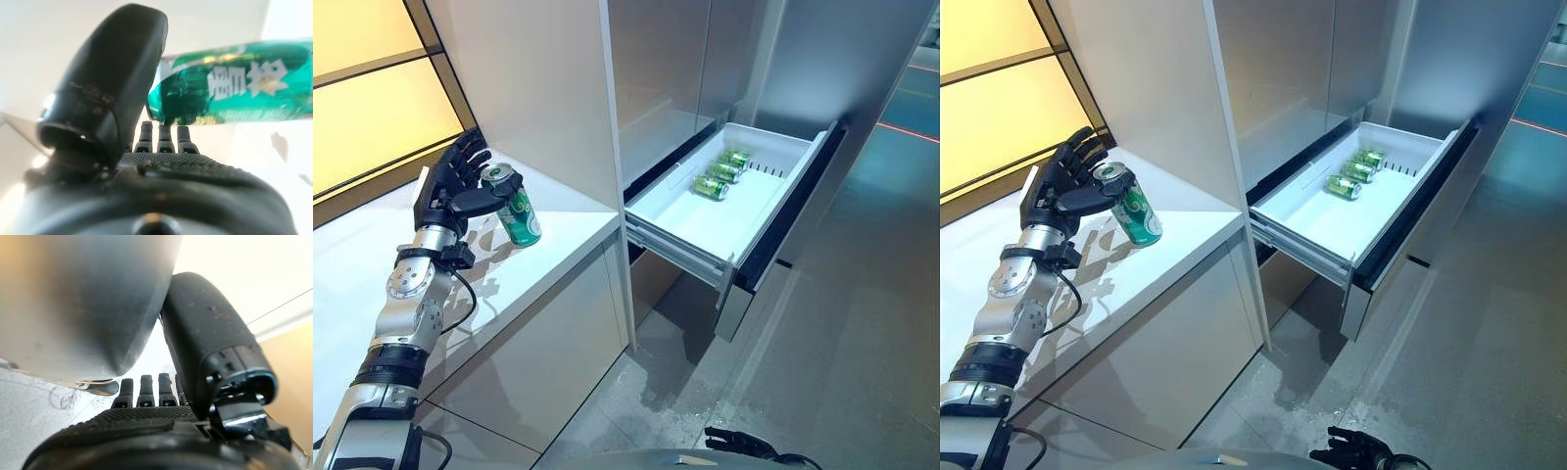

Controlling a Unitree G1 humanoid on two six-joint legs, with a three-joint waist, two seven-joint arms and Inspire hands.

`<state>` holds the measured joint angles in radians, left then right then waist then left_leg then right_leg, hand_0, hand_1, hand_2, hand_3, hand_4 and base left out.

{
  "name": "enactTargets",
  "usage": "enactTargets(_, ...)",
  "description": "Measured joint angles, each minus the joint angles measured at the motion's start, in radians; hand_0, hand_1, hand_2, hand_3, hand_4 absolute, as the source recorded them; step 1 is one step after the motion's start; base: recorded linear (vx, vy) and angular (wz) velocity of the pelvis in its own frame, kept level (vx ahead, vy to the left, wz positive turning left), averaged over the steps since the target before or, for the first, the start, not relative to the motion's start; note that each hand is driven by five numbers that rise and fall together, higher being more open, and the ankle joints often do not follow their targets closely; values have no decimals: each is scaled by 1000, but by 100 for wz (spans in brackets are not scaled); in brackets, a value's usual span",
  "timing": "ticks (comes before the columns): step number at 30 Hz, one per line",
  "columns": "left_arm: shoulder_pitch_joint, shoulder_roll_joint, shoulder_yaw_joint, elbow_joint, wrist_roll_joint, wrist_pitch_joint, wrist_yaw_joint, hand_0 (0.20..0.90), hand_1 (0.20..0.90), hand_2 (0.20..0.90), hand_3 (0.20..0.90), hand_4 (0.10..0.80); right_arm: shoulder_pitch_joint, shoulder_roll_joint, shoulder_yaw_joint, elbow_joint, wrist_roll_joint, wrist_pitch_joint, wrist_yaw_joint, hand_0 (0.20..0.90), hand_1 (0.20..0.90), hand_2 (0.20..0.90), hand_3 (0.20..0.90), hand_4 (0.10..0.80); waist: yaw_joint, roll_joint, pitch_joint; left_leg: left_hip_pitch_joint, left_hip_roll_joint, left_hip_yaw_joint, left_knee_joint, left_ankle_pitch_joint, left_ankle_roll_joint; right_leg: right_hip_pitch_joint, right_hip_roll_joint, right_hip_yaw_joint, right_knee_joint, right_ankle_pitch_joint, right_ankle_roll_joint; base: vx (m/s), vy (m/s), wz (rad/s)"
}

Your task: Put drinks into fridge and close the fridge

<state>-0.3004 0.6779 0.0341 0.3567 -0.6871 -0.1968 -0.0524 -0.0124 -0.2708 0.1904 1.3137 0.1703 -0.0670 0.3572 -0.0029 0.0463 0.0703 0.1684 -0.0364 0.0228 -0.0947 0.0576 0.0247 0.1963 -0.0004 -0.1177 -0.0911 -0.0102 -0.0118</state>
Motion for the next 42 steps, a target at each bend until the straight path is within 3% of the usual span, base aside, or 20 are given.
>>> enactTargets(9, 9, -1, 0, 4, 1, 40, 2, 900, 900, 900, 900, 800, 1, 0, -9, 0, -4, 0, 1, 900, 900, 900, 900, 800, -4, 2, 1, 0, 0, 3, 0, 0, 0, -1, 0, 3, 0, 0, 0, 0, 0, 0)
enactTargets(42, 9, -1, -34, 55, 1, 64, 23, 900, 900, 900, 900, 800, 2, -1, -19, -23, -4, 1, 1, 900, 900, 900, 900, 800, -23, -2, 16, 0, 2, 26, 0, -1, 0, -16, 1, 27, 5, 1, -1, 4, 2, -1)
